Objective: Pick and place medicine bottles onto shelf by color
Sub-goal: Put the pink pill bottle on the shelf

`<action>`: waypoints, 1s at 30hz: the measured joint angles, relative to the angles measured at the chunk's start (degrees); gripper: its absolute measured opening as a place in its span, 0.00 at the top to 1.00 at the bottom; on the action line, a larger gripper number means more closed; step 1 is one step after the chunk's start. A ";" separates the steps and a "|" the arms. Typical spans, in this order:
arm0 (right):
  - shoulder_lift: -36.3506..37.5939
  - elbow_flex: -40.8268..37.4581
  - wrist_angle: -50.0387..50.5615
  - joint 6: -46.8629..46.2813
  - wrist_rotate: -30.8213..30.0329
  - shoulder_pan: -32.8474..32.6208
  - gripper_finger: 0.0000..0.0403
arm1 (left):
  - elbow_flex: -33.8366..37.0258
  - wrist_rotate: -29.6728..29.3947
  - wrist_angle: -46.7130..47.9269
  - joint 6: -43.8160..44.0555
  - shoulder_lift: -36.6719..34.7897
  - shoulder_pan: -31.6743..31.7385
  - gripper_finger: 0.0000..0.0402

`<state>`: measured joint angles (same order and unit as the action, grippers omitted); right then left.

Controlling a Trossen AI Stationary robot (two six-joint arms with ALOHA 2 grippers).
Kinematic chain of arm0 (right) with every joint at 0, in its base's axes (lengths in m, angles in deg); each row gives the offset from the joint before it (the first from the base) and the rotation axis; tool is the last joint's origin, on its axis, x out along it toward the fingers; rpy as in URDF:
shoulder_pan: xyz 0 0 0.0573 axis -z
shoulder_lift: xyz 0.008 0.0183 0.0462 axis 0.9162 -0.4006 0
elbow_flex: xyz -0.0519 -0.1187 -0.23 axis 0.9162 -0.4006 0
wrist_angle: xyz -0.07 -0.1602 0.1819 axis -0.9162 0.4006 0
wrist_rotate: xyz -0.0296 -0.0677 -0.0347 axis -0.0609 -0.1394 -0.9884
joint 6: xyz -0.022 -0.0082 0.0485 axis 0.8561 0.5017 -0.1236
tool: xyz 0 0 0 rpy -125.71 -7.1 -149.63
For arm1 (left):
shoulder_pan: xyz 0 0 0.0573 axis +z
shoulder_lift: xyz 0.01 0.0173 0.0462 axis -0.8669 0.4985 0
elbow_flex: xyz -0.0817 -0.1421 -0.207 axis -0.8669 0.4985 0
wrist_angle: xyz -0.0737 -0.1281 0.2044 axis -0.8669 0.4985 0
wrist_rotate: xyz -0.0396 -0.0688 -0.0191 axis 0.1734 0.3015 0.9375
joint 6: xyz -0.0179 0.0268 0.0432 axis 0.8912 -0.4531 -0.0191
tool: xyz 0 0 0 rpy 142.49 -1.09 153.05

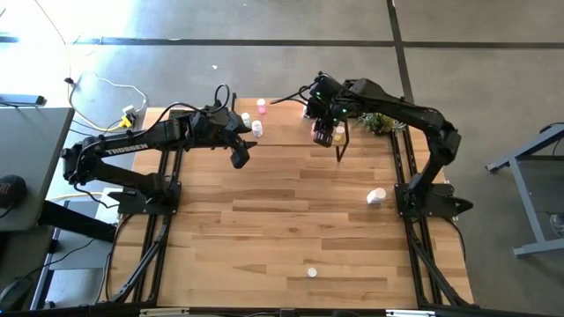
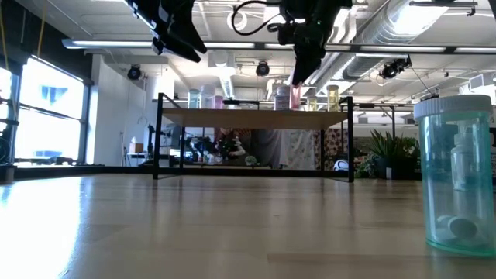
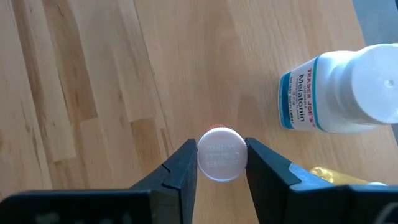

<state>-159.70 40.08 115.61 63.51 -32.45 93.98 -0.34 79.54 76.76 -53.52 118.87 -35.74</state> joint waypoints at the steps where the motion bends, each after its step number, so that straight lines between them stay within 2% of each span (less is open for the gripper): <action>1: 0.00 0.00 0.03 0.23 0.02 0.00 0.74 | 0.00 0.01 0.00 0.00 0.00 0.00 0.44; 21: -1.20 0.00 0.85 -0.23 -0.05 0.13 0.74 | 0.00 0.63 0.04 0.00 0.02 -0.04 0.44; 24: -1.20 0.00 0.83 0.45 -2.43 0.00 0.74 | 0.00 0.64 0.06 0.00 0.02 -0.04 0.44; 30: -1.20 0.00 0.48 0.72 -3.64 0.00 0.64 | 0.00 1.84 0.07 0.00 0.02 -0.04 0.44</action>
<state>-160.90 40.08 116.09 64.22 -36.09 93.98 -0.34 81.39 76.82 -53.52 118.89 -35.78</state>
